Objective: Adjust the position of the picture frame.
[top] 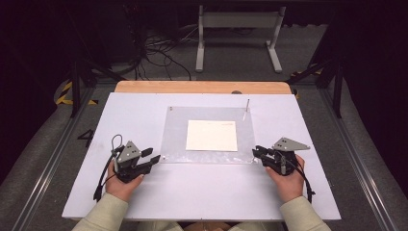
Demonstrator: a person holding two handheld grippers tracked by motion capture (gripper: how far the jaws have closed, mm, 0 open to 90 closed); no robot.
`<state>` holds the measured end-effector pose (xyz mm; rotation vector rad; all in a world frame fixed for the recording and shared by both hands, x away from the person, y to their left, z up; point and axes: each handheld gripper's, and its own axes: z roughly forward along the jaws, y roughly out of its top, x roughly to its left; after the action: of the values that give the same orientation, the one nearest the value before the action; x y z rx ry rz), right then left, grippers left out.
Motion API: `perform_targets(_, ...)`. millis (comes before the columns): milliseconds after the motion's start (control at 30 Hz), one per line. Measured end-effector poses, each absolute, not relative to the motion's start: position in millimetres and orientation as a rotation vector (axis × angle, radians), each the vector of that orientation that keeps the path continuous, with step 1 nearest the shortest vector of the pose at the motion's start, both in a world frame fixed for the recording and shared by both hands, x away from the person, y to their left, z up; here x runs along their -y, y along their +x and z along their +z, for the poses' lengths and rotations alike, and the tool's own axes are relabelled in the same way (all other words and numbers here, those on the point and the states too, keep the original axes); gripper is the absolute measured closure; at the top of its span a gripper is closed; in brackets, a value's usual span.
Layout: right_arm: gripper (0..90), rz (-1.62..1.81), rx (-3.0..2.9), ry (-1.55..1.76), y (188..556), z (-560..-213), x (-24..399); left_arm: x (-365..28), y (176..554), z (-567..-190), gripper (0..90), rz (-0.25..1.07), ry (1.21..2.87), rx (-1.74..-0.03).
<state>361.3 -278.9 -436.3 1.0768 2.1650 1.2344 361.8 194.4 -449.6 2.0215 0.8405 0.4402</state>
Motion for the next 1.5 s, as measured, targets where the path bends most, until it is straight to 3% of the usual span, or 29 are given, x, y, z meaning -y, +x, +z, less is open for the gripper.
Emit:
perform_targets(500, 71.0, 1.271, -2.116, 1.07, 349.1, -434.5, 289.8, -171.4, 384.6, -461.8, 66.5, 0.409, 2.141, -0.795)
perform_targets(700, 70.4, 1.273, -2.108, 1.074, 346.3, -434.1, 291.8, -172.8, 388.0, -463.6, 82.0, 0.345, 2.145, -0.837)
perform_targets(933, 69.1, 1.29, -2.089, 1.07, 345.6, -432.0, 294.0, -170.4, 384.6, -461.8, 83.2, 0.31, 2.158, -0.832)
perform_targets(1133, 67.6, 1.336, -2.055, 1.07, 342.4, -428.5, 298.0, -156.3, 365.5, -454.1, 83.2, 0.245, 2.297, -0.648)
perform_targets(1500, 64.7, 1.387, -1.987, 1.106, 338.2, -424.1, 312.8, -128.4, 338.8, -448.8, 83.2, 0.054, 2.395, -0.402)
